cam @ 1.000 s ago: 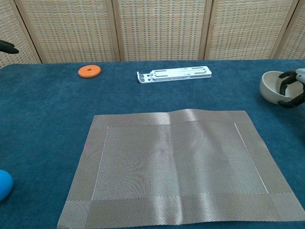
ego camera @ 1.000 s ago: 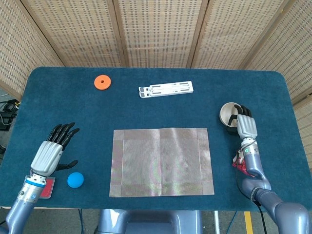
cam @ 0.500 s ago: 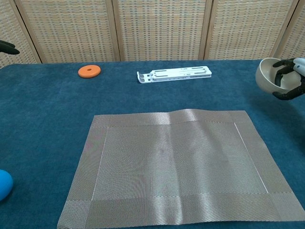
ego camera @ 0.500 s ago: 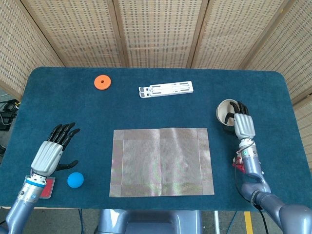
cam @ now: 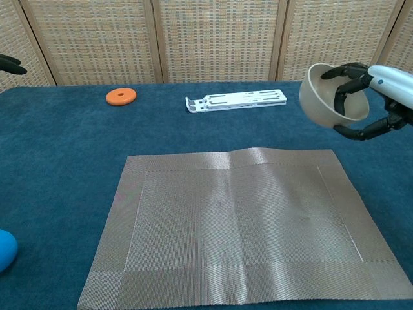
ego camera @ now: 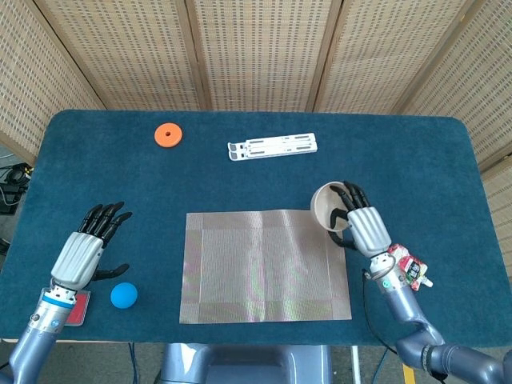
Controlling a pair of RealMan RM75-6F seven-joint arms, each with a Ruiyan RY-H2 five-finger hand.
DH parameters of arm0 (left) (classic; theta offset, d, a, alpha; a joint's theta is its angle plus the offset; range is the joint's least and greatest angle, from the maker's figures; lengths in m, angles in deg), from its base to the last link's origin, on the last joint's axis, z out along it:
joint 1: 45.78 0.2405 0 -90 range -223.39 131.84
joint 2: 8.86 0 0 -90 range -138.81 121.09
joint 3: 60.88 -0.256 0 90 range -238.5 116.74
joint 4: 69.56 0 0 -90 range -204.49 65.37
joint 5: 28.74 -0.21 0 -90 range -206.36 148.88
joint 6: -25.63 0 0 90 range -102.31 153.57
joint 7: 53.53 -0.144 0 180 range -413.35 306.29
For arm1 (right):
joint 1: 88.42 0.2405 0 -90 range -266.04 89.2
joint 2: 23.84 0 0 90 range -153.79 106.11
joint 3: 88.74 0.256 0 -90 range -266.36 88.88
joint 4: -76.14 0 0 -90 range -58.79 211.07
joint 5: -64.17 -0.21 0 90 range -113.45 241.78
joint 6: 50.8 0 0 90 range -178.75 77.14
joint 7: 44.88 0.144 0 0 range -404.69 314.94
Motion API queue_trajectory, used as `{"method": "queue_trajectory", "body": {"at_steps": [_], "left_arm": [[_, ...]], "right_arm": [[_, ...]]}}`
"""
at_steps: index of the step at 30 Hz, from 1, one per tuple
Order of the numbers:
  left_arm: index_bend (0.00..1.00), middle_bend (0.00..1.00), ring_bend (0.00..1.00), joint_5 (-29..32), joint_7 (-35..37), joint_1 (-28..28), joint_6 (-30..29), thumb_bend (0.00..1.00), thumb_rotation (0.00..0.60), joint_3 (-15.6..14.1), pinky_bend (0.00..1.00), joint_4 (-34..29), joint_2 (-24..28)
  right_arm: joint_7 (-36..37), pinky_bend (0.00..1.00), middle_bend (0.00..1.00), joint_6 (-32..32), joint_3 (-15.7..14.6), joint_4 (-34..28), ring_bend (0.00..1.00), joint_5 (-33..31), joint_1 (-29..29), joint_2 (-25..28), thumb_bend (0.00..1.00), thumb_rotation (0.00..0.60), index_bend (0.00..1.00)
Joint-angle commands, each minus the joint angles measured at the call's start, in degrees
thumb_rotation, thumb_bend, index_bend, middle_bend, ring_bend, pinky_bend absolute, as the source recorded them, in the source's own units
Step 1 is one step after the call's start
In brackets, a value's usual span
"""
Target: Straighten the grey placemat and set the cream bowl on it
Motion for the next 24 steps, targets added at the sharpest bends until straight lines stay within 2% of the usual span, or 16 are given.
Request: {"method": "queue_trajectory", "body": {"at_steps": [1,10,24], "left_arm": [[0.11,0.00,0.00,-0.1,0.1,0.0,-0.1,0.00,0.600,0.0,0.00,0.0,0.0],[0.11,0.00,0.00,0.0,0.5,0.1,0.2,0.00,0.600,0.1,0.00,0.1,0.1],[0.12,0.00,0.00,-0.6,1.2,0.2,-0.3,0.00,0.600,0.2,0.00,0.1,0.2]], "right_arm": [[-4.7,0.03,0.18,1.2,-3.3,-5.1,0.00,3.8,-0.9,2.0,0.52,0.600,0.72],[-7.9,0.03,0.18,-1.9,-5.6,-7.6,0.00,5.5,0.1,-0.2,0.51,0.600,0.71],[-12.0,0.03,0.18,-6.5,-7.9,-6.8,0.00,5.3,0.8,-5.7,0.50,0.600,0.71]]}}
